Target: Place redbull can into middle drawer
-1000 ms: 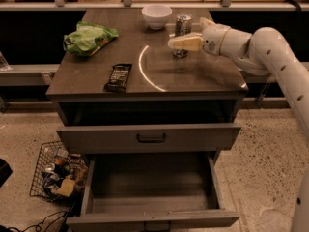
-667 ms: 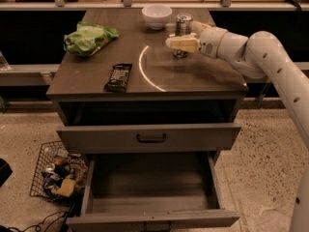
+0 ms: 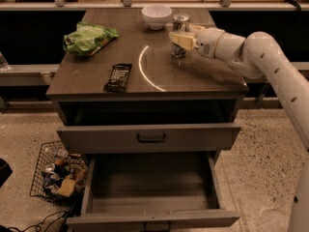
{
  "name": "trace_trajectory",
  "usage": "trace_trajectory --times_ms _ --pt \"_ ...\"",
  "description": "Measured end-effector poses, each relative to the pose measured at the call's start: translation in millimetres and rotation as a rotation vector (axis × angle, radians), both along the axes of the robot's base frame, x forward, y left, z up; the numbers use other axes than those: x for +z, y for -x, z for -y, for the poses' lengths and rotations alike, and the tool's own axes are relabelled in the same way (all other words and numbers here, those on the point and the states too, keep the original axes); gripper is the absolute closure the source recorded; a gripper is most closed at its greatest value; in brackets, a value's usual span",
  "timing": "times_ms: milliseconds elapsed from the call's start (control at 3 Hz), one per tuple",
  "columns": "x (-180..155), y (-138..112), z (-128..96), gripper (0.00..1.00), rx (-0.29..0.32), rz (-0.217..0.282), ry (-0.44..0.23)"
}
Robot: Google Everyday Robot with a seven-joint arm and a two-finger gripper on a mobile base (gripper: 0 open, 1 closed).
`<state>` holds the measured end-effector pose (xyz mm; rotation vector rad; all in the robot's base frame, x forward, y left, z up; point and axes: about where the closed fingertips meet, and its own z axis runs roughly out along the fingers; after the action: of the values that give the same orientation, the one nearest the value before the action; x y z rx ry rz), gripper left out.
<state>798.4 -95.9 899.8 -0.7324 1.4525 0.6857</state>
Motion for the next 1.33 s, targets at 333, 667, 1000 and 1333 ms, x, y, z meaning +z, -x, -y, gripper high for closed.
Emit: trace_trajectory --times_ms 333,667,1000,1333 --pt "-0.2 -0.1 -3.3 0.87 0.005 0.000 -0.001" --pt "-0.3 -0.1 -6.6 1.00 0.009 -0.001 -0.001" --pt "5.4 -0.3 -8.6 1.00 0.007 0.003 0.008" --pt "27.1 -1.1 -15.6 1.00 0.000 0.020 0.042"
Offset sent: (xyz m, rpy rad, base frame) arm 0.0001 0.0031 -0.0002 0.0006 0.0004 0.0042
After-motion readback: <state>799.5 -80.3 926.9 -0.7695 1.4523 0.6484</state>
